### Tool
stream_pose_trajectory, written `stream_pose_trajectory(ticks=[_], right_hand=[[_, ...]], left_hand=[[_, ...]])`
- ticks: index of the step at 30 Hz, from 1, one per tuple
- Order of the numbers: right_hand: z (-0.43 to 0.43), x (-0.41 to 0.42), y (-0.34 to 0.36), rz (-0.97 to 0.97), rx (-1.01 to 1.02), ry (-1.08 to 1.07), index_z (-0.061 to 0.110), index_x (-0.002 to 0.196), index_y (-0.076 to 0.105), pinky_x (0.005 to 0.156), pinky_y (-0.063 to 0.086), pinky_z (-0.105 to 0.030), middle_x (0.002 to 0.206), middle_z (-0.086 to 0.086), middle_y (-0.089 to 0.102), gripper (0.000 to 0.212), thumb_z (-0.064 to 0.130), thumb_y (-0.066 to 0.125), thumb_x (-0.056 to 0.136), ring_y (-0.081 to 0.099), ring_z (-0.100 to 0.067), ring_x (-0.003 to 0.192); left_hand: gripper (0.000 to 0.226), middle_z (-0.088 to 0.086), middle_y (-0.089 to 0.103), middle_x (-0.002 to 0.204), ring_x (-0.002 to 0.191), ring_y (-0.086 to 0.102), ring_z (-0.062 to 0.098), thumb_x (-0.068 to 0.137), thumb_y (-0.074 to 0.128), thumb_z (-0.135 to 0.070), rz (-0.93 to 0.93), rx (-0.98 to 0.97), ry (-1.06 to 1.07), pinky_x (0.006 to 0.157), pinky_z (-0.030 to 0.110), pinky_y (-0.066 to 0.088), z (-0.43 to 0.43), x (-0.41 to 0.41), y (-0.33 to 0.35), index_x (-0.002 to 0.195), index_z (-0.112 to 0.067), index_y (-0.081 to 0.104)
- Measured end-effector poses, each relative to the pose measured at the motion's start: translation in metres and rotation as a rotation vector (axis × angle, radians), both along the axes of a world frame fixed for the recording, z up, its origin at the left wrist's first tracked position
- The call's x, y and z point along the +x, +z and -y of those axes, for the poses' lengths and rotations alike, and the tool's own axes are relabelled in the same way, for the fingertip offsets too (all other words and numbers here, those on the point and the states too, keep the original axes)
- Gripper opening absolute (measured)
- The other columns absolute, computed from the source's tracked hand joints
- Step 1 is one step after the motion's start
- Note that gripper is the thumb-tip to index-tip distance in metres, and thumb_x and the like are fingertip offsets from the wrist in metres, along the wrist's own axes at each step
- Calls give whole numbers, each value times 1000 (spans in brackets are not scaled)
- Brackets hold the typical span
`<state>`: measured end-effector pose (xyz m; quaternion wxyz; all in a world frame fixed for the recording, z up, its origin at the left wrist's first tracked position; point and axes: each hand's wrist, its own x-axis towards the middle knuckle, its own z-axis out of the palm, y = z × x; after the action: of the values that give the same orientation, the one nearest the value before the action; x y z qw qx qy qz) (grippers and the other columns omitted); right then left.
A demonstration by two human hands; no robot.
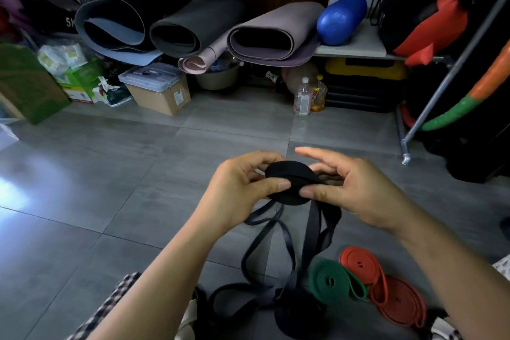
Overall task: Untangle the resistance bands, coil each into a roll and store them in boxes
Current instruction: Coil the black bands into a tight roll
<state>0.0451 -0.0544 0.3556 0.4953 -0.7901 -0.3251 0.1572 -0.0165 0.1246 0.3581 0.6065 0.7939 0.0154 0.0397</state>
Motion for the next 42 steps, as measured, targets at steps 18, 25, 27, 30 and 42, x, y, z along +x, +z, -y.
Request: stream_pose_trajectory(ticks=[18, 25, 27, 30, 42], right_hand=[[-4, -3, -4, -96, 280, -32, 36, 100, 67, 78, 45, -10, 97, 17, 69, 31, 32, 70, 69, 62, 0, 91], [-22, -11, -7, -268, 528, -172, 22, 92, 68, 74, 49, -11, 89, 11, 74, 25, 25, 62, 68, 67, -4, 89], [-18, -9, -4, -137, 414, -184, 26, 93, 64, 74, 47, -8, 86, 20, 72, 24, 28, 60, 70, 66, 2, 87], [-7, -3, 1, -4, 222, -171, 33, 91, 65, 75, 50, -12, 82, 21, 72, 18, 24, 63, 76, 66, 4, 83], [-9, -6, 25, -116, 635, -46, 25, 88, 72, 74, 49, -11, 85, 14, 73, 28, 19, 67, 61, 66, 0, 86]], left_hand=[[26, 9, 68, 91, 80, 68, 20, 70, 63, -12, 35, -458, 19, 67, 30, 58, -2, -4, 7, 96, -10, 61], [29, 12, 66, 102, 94, 67, 27, 80, 60, -13, -27, -848, 67, 82, 38, 57, 10, -2, -11, 107, -5, 53], [30, 11, 65, 105, 95, 66, 25, 80, 57, -11, -78, -808, 39, 81, 34, 57, 8, -2, -10, 109, -8, 53], [35, -5, 61, 108, 91, 64, 6, 80, 64, -10, -28, -116, 24, 77, 23, 54, -1, 0, -3, 107, -30, 57], [29, 1, 67, 89, 74, 68, 16, 66, 65, -14, 138, -568, 14, 61, 24, 56, 18, 2, 13, 95, -10, 60]])
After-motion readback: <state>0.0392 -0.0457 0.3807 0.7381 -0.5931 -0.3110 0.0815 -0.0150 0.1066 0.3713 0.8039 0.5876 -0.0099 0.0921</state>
